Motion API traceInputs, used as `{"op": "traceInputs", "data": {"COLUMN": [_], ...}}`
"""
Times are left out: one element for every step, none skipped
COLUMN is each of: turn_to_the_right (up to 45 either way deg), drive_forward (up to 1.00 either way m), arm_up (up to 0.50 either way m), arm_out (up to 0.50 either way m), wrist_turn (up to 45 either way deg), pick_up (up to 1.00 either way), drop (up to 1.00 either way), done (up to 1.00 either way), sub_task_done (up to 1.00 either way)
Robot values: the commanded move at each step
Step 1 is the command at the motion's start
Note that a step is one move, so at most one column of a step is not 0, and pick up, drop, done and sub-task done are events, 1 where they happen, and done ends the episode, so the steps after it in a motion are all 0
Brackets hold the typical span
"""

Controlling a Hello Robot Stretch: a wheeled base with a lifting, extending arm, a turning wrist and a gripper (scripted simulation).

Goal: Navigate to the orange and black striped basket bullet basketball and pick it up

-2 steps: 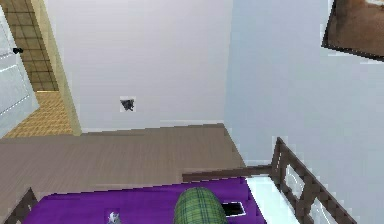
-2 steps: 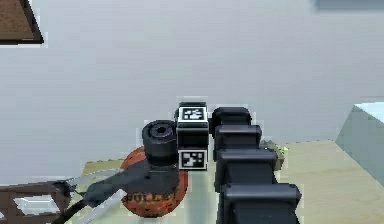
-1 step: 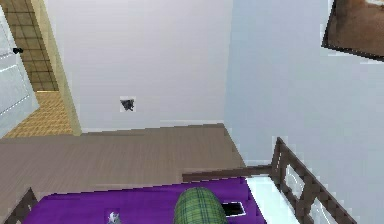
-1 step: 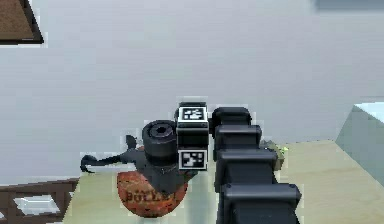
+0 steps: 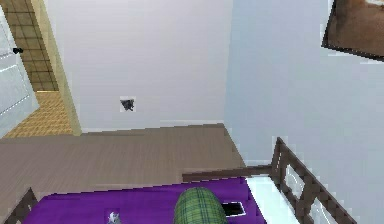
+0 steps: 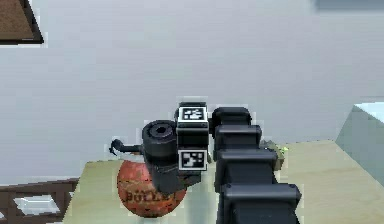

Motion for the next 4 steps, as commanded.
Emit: {"op": "traceInputs", "data": {"turn_to_the_right": [0.0,0.0,0.0,0.0], "drive_forward": [0.00,0.00,0.00,0.00], "arm_up": [-0.24,0.00,0.10,0.00], "arm_out": [0.00,0.00,0.00,0.00], "wrist_turn": [0.0,0.0,0.0,0.0], "pick_up": [0.00,1.00,0.00,0.00], "drop": [0.00,0.00,0.00,0.00], "done": [0.00,0.00,0.00,1.00], "sub_task_done": [0.00,0.00,0.00,0.00]}}
